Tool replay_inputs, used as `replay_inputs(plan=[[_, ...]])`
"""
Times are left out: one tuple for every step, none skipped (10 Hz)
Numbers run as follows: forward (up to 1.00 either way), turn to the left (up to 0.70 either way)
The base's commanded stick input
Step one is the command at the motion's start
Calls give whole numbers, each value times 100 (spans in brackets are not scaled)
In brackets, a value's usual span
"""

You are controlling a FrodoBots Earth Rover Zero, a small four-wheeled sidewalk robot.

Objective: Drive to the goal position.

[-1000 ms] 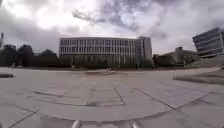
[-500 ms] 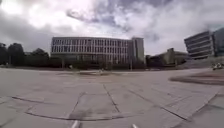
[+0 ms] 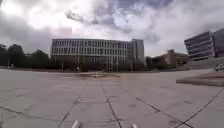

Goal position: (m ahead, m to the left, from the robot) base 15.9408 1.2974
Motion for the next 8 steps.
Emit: replay_inputs(plan=[[100, 0], [100, 0], [100, 0], [100, 0], [100, 0], [100, 0], [100, 0], [100, 0]])
